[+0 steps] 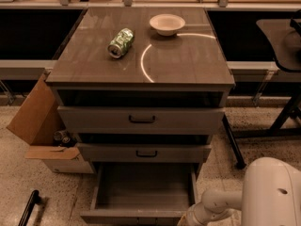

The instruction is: Close bottom drawer

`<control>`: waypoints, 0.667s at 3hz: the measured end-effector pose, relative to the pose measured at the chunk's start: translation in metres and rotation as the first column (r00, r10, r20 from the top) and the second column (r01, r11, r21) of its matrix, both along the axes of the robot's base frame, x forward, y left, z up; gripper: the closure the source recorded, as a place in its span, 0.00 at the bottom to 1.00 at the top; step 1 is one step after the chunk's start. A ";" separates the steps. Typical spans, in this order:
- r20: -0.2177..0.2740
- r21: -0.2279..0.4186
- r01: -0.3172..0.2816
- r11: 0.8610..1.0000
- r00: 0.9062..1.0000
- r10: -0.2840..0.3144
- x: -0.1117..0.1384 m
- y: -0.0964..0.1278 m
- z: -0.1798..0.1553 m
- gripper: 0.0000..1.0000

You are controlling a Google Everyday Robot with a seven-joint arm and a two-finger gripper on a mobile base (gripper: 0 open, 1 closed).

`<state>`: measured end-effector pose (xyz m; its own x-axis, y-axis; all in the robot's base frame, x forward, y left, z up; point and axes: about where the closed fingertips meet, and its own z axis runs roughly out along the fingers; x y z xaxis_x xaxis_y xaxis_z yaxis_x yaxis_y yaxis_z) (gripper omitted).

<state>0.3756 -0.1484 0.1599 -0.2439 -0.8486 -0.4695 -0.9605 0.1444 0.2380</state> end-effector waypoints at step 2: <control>0.064 0.017 0.053 0.998 0.996 -0.054 0.041 0.002 -0.012 1.00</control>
Offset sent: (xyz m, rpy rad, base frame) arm 0.0840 0.0037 -0.0199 0.0459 -0.1356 -0.1148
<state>0.4168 -0.1465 0.1483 -0.2582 -0.8274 -0.4988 -0.9647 0.1931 0.1790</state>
